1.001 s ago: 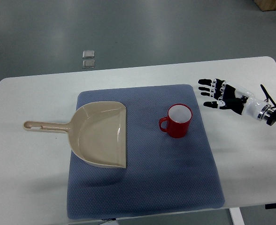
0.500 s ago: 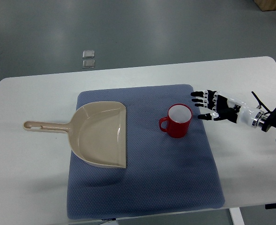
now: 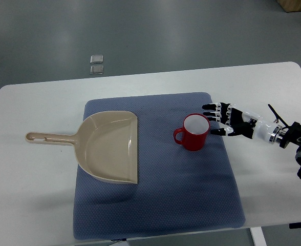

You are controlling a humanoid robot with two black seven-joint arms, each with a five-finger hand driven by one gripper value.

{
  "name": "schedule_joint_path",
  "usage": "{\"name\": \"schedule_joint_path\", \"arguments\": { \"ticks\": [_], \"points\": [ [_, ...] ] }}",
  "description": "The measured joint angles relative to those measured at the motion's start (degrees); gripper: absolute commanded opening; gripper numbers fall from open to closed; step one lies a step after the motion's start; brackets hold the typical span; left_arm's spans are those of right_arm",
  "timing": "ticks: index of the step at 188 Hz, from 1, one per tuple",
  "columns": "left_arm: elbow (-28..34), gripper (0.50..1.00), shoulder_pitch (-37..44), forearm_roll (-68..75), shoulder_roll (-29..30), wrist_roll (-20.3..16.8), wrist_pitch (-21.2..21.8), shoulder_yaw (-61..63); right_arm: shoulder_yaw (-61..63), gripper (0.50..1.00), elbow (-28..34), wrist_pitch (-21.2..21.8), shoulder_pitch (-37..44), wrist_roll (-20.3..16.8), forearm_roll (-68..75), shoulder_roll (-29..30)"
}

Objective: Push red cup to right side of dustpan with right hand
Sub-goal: 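Move the right hand to the red mug and cup its side, then push the red mug with the right hand toward the dustpan's edge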

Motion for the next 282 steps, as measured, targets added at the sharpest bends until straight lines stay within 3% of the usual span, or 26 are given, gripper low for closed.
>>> {"name": "schedule_joint_path", "arguments": {
  "ticks": [282],
  "points": [
    [0.01,1.0,0.0,0.0,0.0,0.0,0.0,0.0,0.43,0.936,2.46,-0.01,-2.04,0.0,-0.17,7.1]
  ]
}}
